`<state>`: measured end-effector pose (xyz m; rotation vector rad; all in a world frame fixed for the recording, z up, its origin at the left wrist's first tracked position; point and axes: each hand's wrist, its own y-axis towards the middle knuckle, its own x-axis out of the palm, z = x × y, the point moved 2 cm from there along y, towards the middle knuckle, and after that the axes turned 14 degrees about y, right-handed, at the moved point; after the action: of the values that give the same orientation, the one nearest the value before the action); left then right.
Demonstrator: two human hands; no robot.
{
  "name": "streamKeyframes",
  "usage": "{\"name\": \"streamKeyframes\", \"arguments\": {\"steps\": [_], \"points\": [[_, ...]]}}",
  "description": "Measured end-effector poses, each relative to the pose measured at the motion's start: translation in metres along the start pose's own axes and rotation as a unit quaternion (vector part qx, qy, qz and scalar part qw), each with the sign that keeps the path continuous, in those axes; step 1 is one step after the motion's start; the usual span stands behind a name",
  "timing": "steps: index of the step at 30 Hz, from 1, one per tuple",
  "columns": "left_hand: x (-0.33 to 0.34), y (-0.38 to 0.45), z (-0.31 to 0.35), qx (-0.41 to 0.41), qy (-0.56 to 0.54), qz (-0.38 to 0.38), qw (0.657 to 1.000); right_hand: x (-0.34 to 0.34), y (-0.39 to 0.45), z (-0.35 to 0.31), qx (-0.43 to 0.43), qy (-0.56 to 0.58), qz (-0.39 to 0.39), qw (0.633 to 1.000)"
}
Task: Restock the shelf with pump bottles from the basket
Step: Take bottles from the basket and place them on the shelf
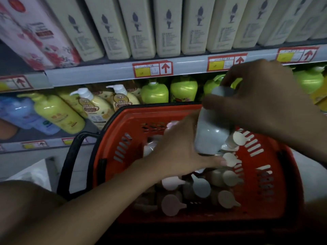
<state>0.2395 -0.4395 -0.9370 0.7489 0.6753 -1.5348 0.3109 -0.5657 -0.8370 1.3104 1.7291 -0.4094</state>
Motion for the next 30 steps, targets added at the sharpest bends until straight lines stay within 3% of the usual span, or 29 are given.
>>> {"name": "streamKeyframes", "arguments": {"steps": [2, 4, 6, 8, 10, 12, 13, 14, 17, 21, 25, 30], "points": [[0.003, 0.000, 0.006, -0.055, -0.090, 0.042, 0.994, -0.005, 0.005, -0.013, 0.006, 0.011, 0.033, 0.999], [-0.006, 0.004, 0.004, -0.114, -0.159, 0.071, 0.978, -0.013, 0.015, -0.024, 0.034, 0.164, 0.054, 0.984], [-0.022, 0.011, -0.008, -0.143, -0.282, 0.081, 0.945, -0.018, 0.022, -0.029, 0.062, 0.336, 0.066, 0.938], [-0.043, 0.015, -0.017, -0.136, -0.410, 0.077, 0.899, -0.014, 0.023, -0.018, 0.044, 0.319, 0.062, 0.945], [-0.062, 0.015, -0.021, -0.109, -0.495, 0.052, 0.861, 0.002, 0.014, -0.007, 0.087, 0.308, -0.050, 0.946], [-0.078, 0.014, -0.024, -0.082, -0.521, 0.039, 0.849, 0.022, -0.002, -0.008, 0.173, 0.419, -0.208, 0.867], [-0.086, 0.012, -0.025, -0.074, -0.520, 0.039, 0.850, 0.030, -0.009, -0.012, 0.188, 0.470, -0.249, 0.826], [-0.091, 0.011, -0.027, -0.072, -0.516, 0.041, 0.853, 0.035, -0.012, -0.014, 0.165, 0.496, -0.266, 0.810], [-0.105, 0.009, -0.026, -0.075, -0.453, 0.068, 0.886, 0.042, -0.012, -0.022, 0.119, 0.525, -0.207, 0.817], [-0.132, 0.003, -0.011, -0.052, -0.257, 0.147, 0.954, 0.029, -0.002, -0.039, 0.082, 0.533, -0.078, 0.839], [-0.166, -0.028, 0.005, -0.038, -0.174, 0.210, 0.962, 0.000, 0.011, -0.065, 0.036, 0.547, -0.023, 0.836], [-0.198, -0.048, 0.029, -0.001, -0.160, 0.262, 0.952, -0.031, 0.018, -0.106, 0.016, 0.547, -0.003, 0.837]]}}
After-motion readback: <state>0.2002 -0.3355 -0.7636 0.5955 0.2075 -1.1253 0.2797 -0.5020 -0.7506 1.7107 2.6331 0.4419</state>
